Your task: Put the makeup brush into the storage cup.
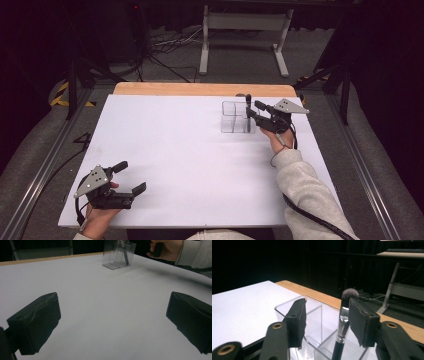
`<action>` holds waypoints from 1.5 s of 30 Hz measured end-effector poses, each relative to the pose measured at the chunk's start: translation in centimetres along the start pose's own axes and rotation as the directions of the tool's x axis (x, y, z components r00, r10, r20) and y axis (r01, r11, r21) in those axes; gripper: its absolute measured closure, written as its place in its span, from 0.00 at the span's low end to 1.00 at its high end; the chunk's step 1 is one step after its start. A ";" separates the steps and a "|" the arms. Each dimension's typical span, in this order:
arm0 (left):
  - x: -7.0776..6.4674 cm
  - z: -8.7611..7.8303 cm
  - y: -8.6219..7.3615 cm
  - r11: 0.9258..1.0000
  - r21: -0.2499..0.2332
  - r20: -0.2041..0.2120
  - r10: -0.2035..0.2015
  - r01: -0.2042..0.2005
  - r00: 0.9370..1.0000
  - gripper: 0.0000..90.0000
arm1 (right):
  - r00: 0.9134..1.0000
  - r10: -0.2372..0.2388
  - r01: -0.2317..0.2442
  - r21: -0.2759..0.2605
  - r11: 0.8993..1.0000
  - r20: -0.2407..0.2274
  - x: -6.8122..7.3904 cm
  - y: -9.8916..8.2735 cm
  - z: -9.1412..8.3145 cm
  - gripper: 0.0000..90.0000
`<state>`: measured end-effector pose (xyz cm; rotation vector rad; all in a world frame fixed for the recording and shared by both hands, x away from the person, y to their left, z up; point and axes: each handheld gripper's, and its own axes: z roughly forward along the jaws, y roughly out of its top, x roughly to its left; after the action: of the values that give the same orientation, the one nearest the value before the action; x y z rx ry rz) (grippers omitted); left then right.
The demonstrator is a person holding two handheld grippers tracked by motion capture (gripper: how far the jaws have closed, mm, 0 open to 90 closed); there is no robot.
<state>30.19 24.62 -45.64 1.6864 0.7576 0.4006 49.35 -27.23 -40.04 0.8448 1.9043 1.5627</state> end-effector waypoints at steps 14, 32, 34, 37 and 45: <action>0.0 -0.1 0.1 1.000 0.004 0.008 0.001 -0.001 1.000 0.00 | 0.997 -0.005 0.003 -0.023 1.000 -0.077 2.0 3.1 -3.1 0.13; -0.4 -0.3 0.5 1.000 -0.004 0.025 0.027 -0.027 0.999 0.00 | 0.985 -0.060 0.063 0.008 0.998 -0.161 3.8 3.3 -7.3 0.03; -0.5 -0.3 0.5 1.000 -0.001 0.027 0.031 -0.031 0.999 0.00 | 0.985 -0.052 0.053 0.005 0.999 -0.167 3.9 3.1 -7.7 0.02; -0.5 -0.3 0.6 0.999 -0.004 0.031 0.034 -0.034 0.999 0.00 | 0.983 -0.053 0.057 0.018 0.998 -0.173 4.0 2.9 -8.1 0.01; -0.5 -0.3 0.6 1.000 -0.001 0.038 0.031 -0.030 0.999 0.00 | 0.978 -0.080 0.085 0.019 0.996 -0.195 4.6 2.0 -9.3 0.00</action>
<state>29.80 24.47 -44.97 1.7023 0.7050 0.3892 39.68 -29.57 -36.32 0.6343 2.0732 1.6229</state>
